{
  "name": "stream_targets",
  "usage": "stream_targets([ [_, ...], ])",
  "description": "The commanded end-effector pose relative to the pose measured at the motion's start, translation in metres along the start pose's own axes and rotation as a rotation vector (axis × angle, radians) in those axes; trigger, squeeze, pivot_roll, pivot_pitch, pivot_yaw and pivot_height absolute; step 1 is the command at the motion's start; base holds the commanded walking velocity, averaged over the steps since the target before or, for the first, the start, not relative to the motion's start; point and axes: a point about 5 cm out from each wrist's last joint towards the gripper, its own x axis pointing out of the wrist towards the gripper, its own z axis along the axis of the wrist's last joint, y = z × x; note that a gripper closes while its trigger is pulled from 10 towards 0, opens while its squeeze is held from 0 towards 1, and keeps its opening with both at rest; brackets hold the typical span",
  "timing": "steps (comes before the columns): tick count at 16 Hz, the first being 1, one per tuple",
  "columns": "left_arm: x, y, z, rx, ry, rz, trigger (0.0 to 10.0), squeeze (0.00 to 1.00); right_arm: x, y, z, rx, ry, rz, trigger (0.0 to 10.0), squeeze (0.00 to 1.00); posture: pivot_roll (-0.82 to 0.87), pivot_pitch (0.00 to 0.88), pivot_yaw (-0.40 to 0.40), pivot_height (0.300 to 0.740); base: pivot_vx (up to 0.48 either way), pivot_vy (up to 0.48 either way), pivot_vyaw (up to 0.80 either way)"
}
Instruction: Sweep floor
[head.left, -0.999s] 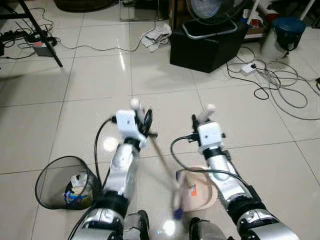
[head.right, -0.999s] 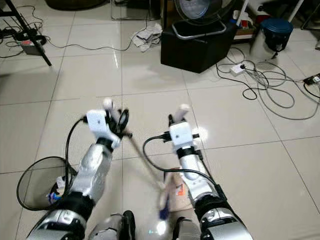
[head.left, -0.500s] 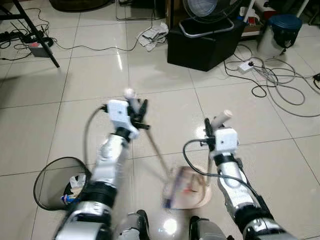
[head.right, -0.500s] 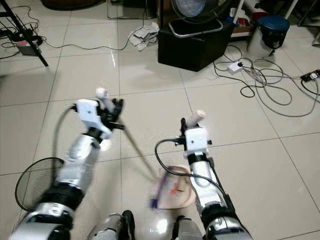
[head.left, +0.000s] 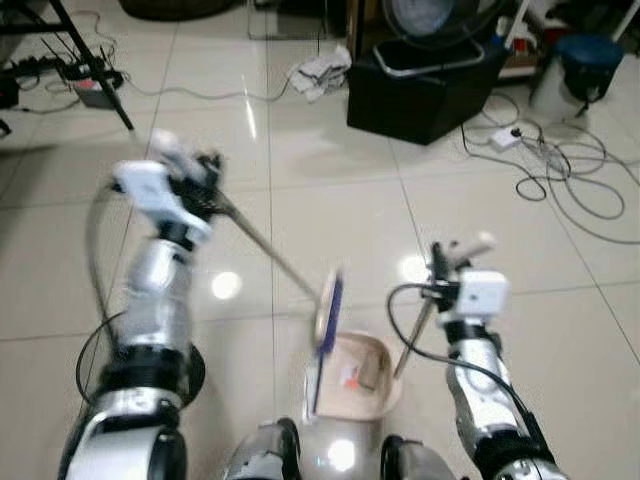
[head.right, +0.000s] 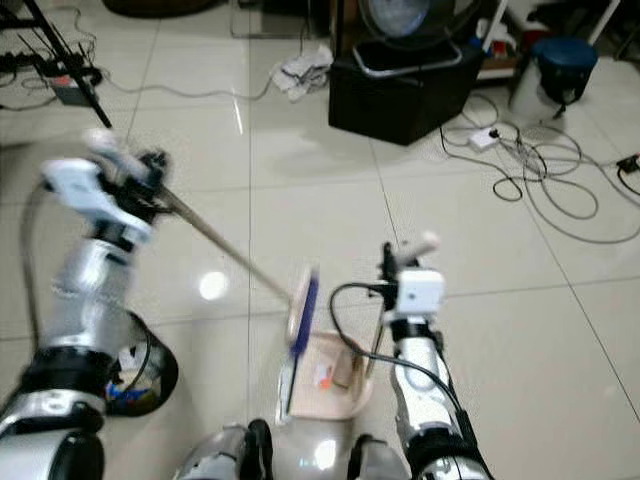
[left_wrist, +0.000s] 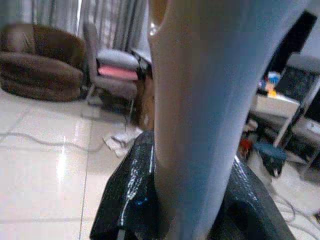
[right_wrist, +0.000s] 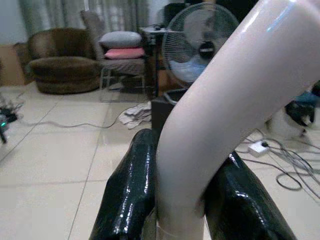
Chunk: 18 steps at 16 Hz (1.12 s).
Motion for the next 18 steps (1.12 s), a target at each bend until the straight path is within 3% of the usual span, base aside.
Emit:
stream_targets([
  [1, -0.002, 0.005, 0.005, 0.043, -0.007, -0.004, 10.0, 0.0, 0.004, -0.005, 0.013, 0.038, -0.075, -0.031, 10.0, 0.0, 0.05, 0.12, 0.049, 0.74, 0.0, 0.0, 0.0],
  [3, -0.014, 0.017, 0.004, 0.147, 0.038, 0.003, 10.0, 0.0, 0.003, -0.018, 0.036, 0.117, -0.159, -0.106, 10.0, 0.0, 0.06, 0.113, 0.046, 0.74, 0.0, 0.0, 0.0],
  [5, -0.022, 0.02, 0.002, 0.17, 0.06, 0.004, 10.0, 0.0, 0.004, -0.02, 0.051, 0.133, -0.198, -0.105, 10.0, 0.0, 0.05, 0.109, 0.05, 0.74, 0.0, 0.0, 0.0],
  [6, -0.036, 0.02, -0.004, 0.167, 0.097, -0.005, 10.0, 0.0, 0.009, -0.02, 0.076, 0.147, -0.26, -0.081, 10.0, 0.0, 0.04, 0.104, 0.056, 0.74, 0.0, 0.0, 0.0],
  [7, -0.043, 0.018, -0.008, 0.161, 0.115, -0.01, 10.0, 0.0, 0.012, -0.018, 0.088, 0.145, -0.285, -0.065, 10.0, 0.0, 0.04, 0.101, 0.058, 0.74, 0.0, 0.0, 0.0],
  [9, -0.062, 0.013, -0.019, 0.165, 0.172, -0.005, 10.0, 0.0, 0.022, -0.013, 0.117, 0.158, -0.327, -0.017, 10.0, 0.0, 0.02, 0.094, 0.058, 0.74, 0.0, 0.0, 0.0],
  [12, -0.087, 0.008, -0.035, 0.259, 0.295, -0.025, 10.0, 0.0, 0.041, 0.001, 0.149, 0.195, -0.336, 0.08, 10.0, 0.0, 0.02, 0.079, 0.06, 0.74, 0.0, 0.0, 0.0],
  [14, -0.104, -0.001, -0.039, 0.308, 0.366, -0.061, 10.0, 0.0, 0.047, 0.015, 0.172, 0.234, -0.323, 0.145, 10.0, 0.0, 0.03, 0.06, 0.059, 0.74, 0.0, 0.0, 0.8],
  [18, -0.118, -0.006, -0.036, 0.322, 0.405, -0.035, 10.0, 0.0, 0.054, 0.028, 0.189, 0.253, -0.318, 0.187, 10.0, 0.0, 0.04, 0.038, 0.054, 0.74, 0.0, 0.0, 0.8],
])
